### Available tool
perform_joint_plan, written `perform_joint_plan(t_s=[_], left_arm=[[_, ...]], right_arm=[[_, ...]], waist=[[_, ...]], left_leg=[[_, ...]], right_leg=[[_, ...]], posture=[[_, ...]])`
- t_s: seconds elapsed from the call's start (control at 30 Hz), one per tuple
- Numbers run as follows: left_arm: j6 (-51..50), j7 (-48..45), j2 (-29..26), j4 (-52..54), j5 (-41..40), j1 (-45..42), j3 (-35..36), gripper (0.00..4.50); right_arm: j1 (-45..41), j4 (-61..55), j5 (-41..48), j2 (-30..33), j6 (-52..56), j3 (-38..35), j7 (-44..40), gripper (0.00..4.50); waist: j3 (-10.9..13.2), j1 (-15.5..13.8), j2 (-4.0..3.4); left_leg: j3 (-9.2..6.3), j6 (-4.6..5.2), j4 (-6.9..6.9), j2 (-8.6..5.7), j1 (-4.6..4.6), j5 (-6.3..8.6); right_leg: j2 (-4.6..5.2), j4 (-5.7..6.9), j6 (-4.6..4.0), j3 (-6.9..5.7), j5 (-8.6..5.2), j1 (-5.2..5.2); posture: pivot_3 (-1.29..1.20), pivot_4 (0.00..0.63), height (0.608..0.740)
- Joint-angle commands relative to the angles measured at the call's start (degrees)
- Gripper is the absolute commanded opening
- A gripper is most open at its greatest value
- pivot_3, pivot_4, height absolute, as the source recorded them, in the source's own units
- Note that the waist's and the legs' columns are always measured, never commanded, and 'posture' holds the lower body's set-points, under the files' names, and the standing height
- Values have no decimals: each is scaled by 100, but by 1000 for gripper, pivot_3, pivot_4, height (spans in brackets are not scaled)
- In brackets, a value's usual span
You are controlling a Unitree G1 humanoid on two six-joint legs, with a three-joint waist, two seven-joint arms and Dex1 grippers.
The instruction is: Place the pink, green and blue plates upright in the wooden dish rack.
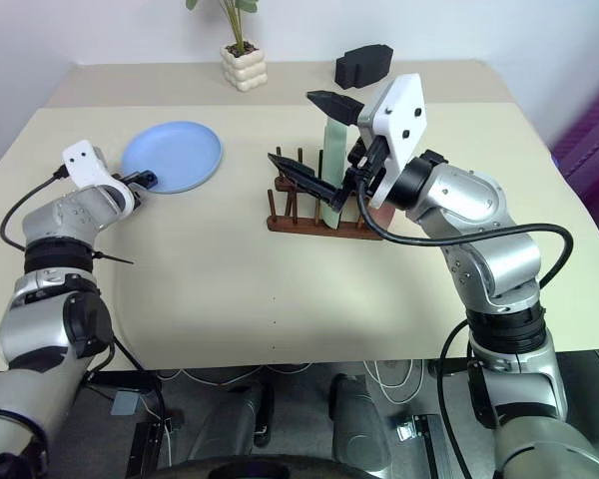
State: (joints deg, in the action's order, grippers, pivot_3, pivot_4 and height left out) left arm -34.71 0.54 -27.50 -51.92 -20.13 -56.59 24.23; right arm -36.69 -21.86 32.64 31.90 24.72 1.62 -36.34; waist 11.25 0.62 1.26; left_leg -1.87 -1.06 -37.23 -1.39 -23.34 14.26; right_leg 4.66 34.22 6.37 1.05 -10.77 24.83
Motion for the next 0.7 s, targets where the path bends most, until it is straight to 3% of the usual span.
perform_joint_plan(t_s=[0.03, 0.27, 0.43, 0.7], left_arm=[[301, 46, -36, -456, 64, -204, 60, 3616], [484, 25, 55, -612, 61, -266, 72, 38], [732, -41, 73, -320, 87, -153, 45, 38], [1531, -66, 208, 2122, 292, 441, -226, 38]], right_arm=[[9, -227, -41, -60, -70, -137, 4, 4500], [94, -290, -105, -56, -14, -148, 9, 4500], [34, -224, -205, -65, -40, -95, -17, 4500], [-191, -15, -950, -68, -317, 276, -37, 4500]], waist=[[0, -2, 0], [-1, -9, 1], [-3, 4, -2], [-1, 10, 0]], left_leg=[[1, 0, 0, 0, 0, 0], [1, 0, -1, -1, 0, 0], [2, 0, 0, -1, 2, 0], [4, -2, 2, 3, -4, 0]], right_leg=[[1, 0, 0, 0, 0, 0], [3, 0, 1, 0, 1, 0], [3, 1, 1, 1, 1, -1], [4, 3, -1, 4, 2, 9]], posture=[[0, 150, 735], [0, 150, 735], [0, 150, 735], [0, 150, 735]])
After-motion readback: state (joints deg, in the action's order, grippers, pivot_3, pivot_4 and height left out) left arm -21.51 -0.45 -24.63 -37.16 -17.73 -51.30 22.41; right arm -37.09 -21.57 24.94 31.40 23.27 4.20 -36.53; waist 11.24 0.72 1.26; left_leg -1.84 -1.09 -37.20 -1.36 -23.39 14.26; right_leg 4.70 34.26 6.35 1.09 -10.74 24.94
